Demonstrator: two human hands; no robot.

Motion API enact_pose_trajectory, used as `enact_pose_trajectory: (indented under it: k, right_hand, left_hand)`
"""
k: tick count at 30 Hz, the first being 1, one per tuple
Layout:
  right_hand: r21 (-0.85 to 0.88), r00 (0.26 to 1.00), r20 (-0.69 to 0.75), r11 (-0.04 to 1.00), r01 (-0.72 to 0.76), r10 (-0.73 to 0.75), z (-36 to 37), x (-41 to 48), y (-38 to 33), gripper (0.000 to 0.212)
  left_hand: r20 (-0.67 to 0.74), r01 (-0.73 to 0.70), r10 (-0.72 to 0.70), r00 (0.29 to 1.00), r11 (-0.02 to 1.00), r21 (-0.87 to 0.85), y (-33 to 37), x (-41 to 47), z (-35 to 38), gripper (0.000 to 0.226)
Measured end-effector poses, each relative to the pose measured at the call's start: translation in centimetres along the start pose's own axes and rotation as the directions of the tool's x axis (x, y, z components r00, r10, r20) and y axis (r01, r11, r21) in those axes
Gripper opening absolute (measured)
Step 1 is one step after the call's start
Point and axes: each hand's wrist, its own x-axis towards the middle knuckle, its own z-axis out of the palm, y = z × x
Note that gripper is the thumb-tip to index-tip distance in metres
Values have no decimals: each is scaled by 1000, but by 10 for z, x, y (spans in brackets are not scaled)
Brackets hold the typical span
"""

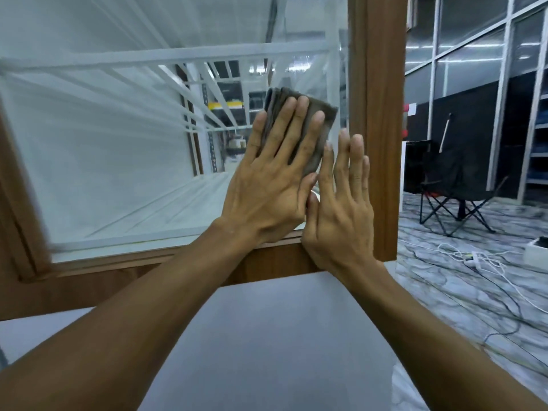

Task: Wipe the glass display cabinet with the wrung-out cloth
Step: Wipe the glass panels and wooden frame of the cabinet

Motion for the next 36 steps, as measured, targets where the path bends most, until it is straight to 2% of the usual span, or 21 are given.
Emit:
enact_pose_trajectory:
  k: [2, 4, 7, 9, 12, 15, 18, 21, 26, 29, 36]
  right_hand:
    - [-56, 995, -43, 994, -93, 91, -4, -9, 5, 69]
    - [-39, 991, -40, 990, -132, 131, -8, -22, 14, 76]
    - [11, 997, 44, 998, -58, 58, -15, -51, 33, 87]
    - [8, 995, 100, 1000, -5, 4, -20, -65, 43, 97]
    - [-10, 992, 125, 1000, -10, 12, -23, -70, 43, 104]
    - [-10, 992, 99, 997, -71, 72, -21, -67, 33, 108]
    - [-18, 991, 76, 994, -110, 111, -19, -68, 27, 110]
    - [-28, 988, 97, 992, -121, 123, -19, -64, 12, 110]
    - [29, 980, 179, 997, 78, -82, -4, -57, -32, 83]
    - [77, 964, 215, 987, 142, -156, 7, -50, -58, 82]
    - [33, 940, 258, 974, 223, -224, 22, -41, -103, 86]
  left_hand:
    - [31, -48, 48, 998, 999, 5, 10, 3, 3, 67]
    - [72, -124, 124, 990, 992, 4, 18, 1, 5, 67]
    - [143, -286, 290, 946, 957, -50, 22, -12, 7, 66]
    - [188, -397, 409, 893, 912, -101, 12, -23, 4, 63]
    - [240, -474, 501, 831, 865, -165, -2, -33, -1, 61]
    - [228, -429, 455, 861, 890, -155, 12, -28, 1, 61]
    - [226, -471, 509, 831, 859, -202, 14, -28, 2, 57]
    - [219, -490, 535, 816, 841, -229, -14, -44, -3, 53]
    - [218, -449, 495, 841, 864, -228, -50, -78, -18, 52]
    - [233, -404, 448, 863, 889, -214, -74, -102, -30, 52]
    - [253, -289, 338, 906, 934, -212, -112, -147, -51, 51]
